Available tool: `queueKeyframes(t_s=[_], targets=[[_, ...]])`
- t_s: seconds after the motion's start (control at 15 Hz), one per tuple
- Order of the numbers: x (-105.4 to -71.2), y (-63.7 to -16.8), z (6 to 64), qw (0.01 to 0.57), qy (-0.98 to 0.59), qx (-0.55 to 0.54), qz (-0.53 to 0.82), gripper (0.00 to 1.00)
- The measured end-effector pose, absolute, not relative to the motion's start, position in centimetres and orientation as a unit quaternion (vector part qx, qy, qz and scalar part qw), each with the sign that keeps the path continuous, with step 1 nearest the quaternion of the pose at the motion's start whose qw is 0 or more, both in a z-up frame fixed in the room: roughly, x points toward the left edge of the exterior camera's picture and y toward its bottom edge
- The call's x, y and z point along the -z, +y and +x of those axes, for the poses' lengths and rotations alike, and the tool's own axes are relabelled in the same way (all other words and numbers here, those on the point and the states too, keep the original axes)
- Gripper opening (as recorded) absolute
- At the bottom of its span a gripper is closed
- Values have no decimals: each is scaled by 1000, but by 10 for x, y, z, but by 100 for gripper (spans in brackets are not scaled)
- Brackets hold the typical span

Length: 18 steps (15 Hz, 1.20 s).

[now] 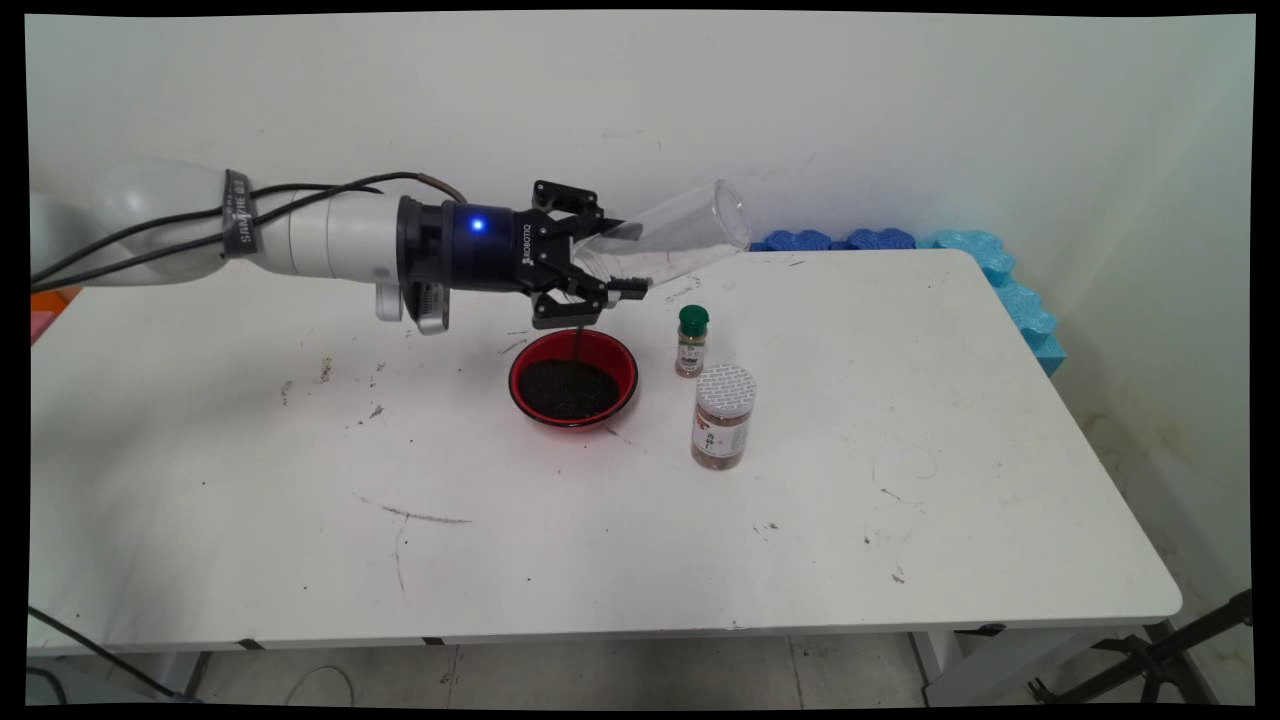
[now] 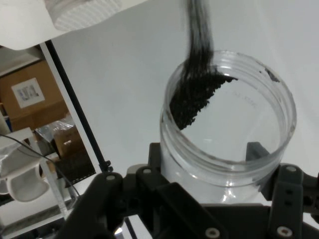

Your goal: Pour the black seasoning powder in the red bowl

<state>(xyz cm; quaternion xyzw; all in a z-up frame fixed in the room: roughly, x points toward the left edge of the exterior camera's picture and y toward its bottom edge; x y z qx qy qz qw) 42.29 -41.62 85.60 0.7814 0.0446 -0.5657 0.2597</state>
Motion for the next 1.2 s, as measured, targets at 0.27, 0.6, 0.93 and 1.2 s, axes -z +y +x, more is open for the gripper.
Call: queueKeyframes(t_s=[0.27,0.6,0.93,1.2], targets=[[-856,-416,423,255,69,575,774,0],[-857,-415,422,250,88,584,767,0],[-858,-414,422,244,106,593,760,0],[-859,-412,422,242,120,600,753,0]])
